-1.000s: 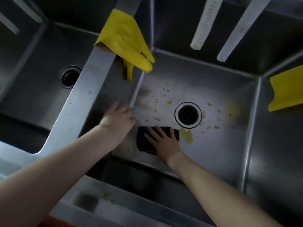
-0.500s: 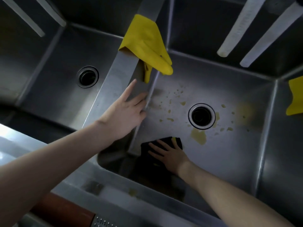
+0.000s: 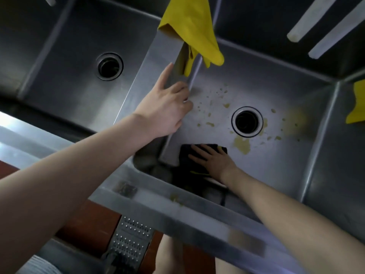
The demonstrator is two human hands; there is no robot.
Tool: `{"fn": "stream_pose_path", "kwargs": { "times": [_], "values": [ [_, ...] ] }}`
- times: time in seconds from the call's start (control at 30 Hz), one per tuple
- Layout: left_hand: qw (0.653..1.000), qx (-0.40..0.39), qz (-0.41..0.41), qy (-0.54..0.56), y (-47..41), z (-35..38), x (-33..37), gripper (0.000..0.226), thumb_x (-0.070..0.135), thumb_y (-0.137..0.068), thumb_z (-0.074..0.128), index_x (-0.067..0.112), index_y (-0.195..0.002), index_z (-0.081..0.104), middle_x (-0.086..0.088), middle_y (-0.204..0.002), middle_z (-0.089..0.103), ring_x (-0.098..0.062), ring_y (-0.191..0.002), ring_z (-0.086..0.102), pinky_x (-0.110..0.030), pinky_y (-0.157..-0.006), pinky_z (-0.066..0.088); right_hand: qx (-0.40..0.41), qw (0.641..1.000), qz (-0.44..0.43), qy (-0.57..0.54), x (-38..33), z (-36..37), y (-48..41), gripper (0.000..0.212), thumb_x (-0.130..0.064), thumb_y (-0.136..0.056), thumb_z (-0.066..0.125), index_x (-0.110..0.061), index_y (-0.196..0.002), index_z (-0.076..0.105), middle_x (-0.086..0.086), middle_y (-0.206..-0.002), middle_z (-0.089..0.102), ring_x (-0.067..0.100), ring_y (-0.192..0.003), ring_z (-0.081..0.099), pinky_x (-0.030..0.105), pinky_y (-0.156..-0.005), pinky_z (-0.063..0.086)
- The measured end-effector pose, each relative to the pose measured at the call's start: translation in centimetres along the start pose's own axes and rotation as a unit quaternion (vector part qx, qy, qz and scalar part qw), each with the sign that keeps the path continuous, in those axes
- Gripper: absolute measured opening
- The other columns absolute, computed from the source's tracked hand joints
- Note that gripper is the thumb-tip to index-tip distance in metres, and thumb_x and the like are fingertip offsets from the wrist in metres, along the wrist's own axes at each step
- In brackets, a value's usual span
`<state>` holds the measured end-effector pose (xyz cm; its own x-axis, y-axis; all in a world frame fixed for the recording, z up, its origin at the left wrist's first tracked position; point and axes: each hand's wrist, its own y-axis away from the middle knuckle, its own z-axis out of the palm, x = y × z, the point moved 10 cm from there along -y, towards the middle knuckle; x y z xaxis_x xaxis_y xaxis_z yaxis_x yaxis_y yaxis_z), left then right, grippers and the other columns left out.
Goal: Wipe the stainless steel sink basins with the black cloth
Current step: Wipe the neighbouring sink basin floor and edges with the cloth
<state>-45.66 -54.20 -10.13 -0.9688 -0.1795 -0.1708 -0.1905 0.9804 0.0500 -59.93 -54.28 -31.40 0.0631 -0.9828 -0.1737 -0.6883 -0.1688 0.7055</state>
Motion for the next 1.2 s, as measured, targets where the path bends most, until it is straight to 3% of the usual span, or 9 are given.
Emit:
{"fn": "stream_pose_path", "kwargs": {
  "times": [0.13, 0.37, 0.5, 0.6, 0.73, 0.97, 1.03, 1.1, 1.2],
  "values": [
    [1.0, 0.011, 0.001, 0.003, 0.1, -0.2, 0.1, 0.021, 0.017, -0.07, 0.051, 0.012, -0.083, 0.066, -0.009, -0.088, 0.059, -0.031, -0.11, 0.052, -0.061, -0.112, 0.009, -0.051, 0.998, 0.035, -0.023, 1.9, 1.6, 3.0, 0.088, -0.002, -0.093, 0.047, -0.041, -0.148, -0.009, -0.013, -0.154, -0.027, 0.019, -0.145, -0.015, 0.051, -0.116, 0.009],
    [0.997, 0.066, 0.019, 0.04, 0.0, -0.8, 0.5, 0.023, 0.015, -0.075, 0.045, 0.009, -0.085, 0.065, -0.012, -0.096, 0.061, -0.034, -0.121, 0.047, -0.061, -0.113, 0.009, -0.068, 0.997, 0.009, -0.02, 0.5, 1.8, 1.9, 0.071, -0.034, -0.099, 0.04, -0.038, -0.148, -0.01, -0.011, -0.154, -0.028, 0.021, -0.144, -0.02, 0.059, -0.114, 0.004],
    [0.992, 0.095, 0.058, 0.064, -1.4, -0.8, 0.8, 0.019, 0.011, -0.078, 0.046, 0.008, -0.082, 0.065, -0.015, -0.093, 0.063, -0.034, -0.12, 0.05, -0.051, -0.113, 0.018, -0.023, 0.999, 0.022, -0.031, 0.8, 1.3, -0.5, 0.08, -0.025, -0.098, 0.047, -0.043, -0.146, -0.014, -0.017, -0.145, -0.038, 0.018, -0.143, -0.022, 0.059, -0.113, 0.007],
    [0.99, 0.093, 0.051, 0.092, -3.8, -0.6, -0.5, 0.017, 0.007, -0.075, 0.049, 0.009, -0.079, 0.065, -0.013, -0.089, 0.063, -0.032, -0.109, 0.056, -0.044, -0.102, 0.033, 0.035, 0.995, 0.059, -0.072, 1.7, -1.2, -2.3, 0.084, -0.014, -0.096, 0.048, -0.04, -0.148, -0.013, -0.013, -0.152, -0.032, 0.018, -0.144, -0.02, 0.056, -0.115, 0.007],
    [0.994, 0.046, 0.038, 0.09, -6.4, 0.6, -1.8, 0.012, 0.014, -0.073, 0.051, 0.014, -0.077, 0.063, -0.006, -0.08, 0.061, -0.03, -0.085, 0.059, -0.04, -0.075, 0.048, 0.102, 0.98, 0.113, -0.131, 5.3, -5.6, -5.2, 0.077, -0.018, -0.098, 0.044, -0.037, -0.149, -0.012, -0.01, -0.156, -0.025, 0.02, -0.145, -0.018, 0.056, -0.115, 0.006],
    [0.995, 0.004, 0.045, 0.088, -6.6, 1.7, -1.5, 0.007, 0.023, -0.07, 0.059, 0.019, -0.075, 0.062, -0.001, -0.073, 0.059, -0.024, -0.073, 0.057, -0.034, -0.058, 0.044, 0.157, 0.953, 0.19, -0.176, 11.7, -9.9, -6.3, 0.066, -0.018, -0.099, 0.033, -0.034, -0.151, -0.004, -0.008, -0.158, -0.018, 0.024, -0.146, -0.014, 0.061, -0.113, 0.003],
    [0.996, -0.011, 0.042, 0.074, -6.7, 1.9, -1.6, 0.007, 0.023, -0.069, 0.064, 0.019, -0.074, 0.063, 0.0, -0.071, 0.059, -0.024, -0.071, 0.058, -0.033, -0.058, 0.044, 0.186, 0.954, 0.181, -0.153, 10.3, -8.8, -5.8, 0.071, -0.019, -0.095, 0.044, -0.031, -0.152, 0.004, -0.006, -0.16, -0.009, 0.027, -0.147, -0.006, 0.065, -0.111, 0.005],
    [0.997, -0.025, 0.041, 0.058, -6.8, 1.8, -1.5, 0.011, 0.024, -0.062, 0.068, 0.02, -0.071, 0.062, 0.0, -0.069, 0.059, -0.024, -0.068, 0.059, -0.032, -0.057, 0.044, 0.214, 0.958, 0.149, -0.119, 7.6, -6.8, -4.7, 0.08, -0.025, -0.078, 0.068, -0.03, -0.147, 0.031, -0.004, -0.158, 0.019, 0.029, -0.144, 0.018, 0.068, -0.106, 0.021],
    [0.997, -0.035, 0.03, 0.06, -7.1, 1.8, -0.8, 0.011, 0.021, -0.059, 0.066, 0.02, -0.067, 0.059, -0.002, -0.067, 0.058, -0.026, -0.066, 0.059, -0.031, -0.056, 0.046, 0.171, 0.983, 0.045, -0.052, 2.5, -2.2, -3.8, 0.076, -0.037, -0.071, 0.069, -0.034, -0.142, 0.04, -0.007, -0.155, 0.028, 0.027, -0.142, 0.024, 0.067, -0.104, 0.025]
  ]
}}
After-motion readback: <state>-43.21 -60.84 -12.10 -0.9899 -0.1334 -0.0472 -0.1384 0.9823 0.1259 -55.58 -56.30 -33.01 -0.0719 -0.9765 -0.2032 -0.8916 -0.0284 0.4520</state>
